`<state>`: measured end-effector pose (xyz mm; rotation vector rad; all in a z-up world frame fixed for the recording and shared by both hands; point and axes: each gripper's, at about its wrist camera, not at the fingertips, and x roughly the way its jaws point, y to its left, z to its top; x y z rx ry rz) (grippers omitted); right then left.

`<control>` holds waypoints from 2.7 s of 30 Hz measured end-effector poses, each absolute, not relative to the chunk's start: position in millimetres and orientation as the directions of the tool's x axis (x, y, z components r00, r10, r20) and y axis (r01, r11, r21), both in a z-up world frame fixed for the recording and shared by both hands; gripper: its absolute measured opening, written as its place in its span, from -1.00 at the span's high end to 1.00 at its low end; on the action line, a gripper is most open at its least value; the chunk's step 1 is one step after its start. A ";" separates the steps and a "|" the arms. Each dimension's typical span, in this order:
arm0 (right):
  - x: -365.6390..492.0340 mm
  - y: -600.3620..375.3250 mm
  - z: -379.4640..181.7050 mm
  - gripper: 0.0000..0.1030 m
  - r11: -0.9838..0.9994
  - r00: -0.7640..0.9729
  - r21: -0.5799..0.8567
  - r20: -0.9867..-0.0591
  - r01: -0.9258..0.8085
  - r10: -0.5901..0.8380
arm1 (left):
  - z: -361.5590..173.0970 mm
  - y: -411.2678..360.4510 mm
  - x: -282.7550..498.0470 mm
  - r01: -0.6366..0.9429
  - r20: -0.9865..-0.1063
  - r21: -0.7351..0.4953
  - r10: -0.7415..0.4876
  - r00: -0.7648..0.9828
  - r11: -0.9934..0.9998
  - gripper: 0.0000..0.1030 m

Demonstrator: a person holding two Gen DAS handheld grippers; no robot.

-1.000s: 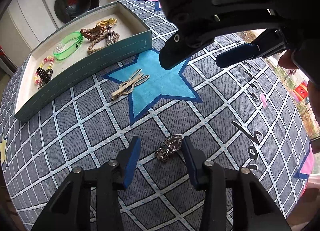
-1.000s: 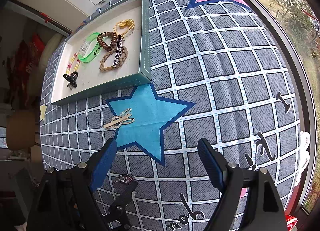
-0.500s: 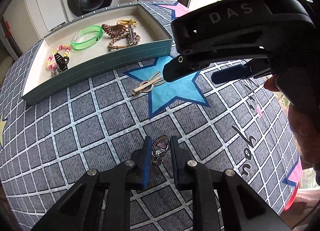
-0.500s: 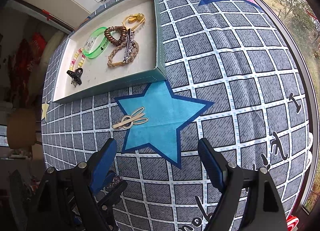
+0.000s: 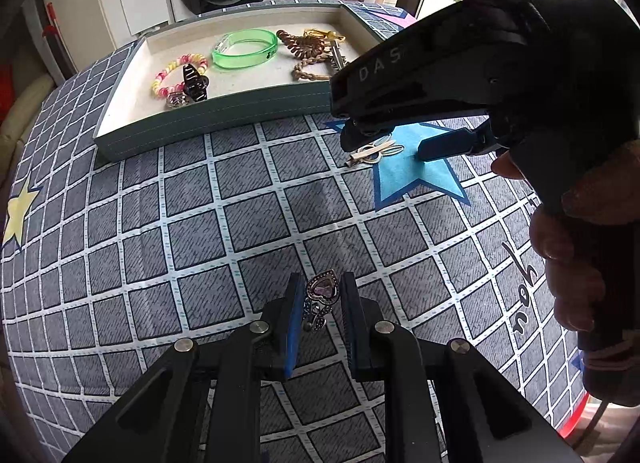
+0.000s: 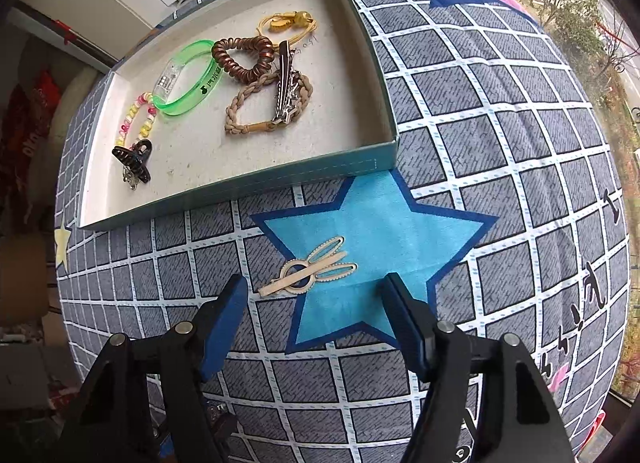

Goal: Organize jewelry
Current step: 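Grasp the heart charm with the left tool while the right tool grasps the cream bow hair clip, then carry the heart charm and cream hair clip into the tray and open both tools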

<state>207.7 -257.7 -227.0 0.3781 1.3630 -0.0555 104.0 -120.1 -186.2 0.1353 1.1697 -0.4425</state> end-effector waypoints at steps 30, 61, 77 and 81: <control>161.7 -276.9 -204.1 -0.05 0.975 0.269 0.218 -0.943 0.044 0.199 | -175.4 -88.9 132.9 0.322 -0.903 -0.149 -0.262 0.342 0.935 0.40; 261.4 -279.6 -139.9 -0.05 0.947 0.386 0.321 -0.876 0.016 0.291 | -124.9 -70.0 267.2 0.204 -0.837 -0.113 -0.203 0.508 0.973 0.40; 308.7 -275.4 -168.7 -0.05 0.957 0.353 0.291 -0.895 0.002 0.272 | -158.9 -65.5 313.5 0.128 -0.864 -0.089 -0.141 0.482 0.988 0.40; 314.1 -275.9 -179.4 -0.05 0.959 0.341 0.282 -0.903 0.009 0.263 | -169.6 -64.3 319.6 0.118 -0.874 -0.080 -0.126 0.470 0.990 0.40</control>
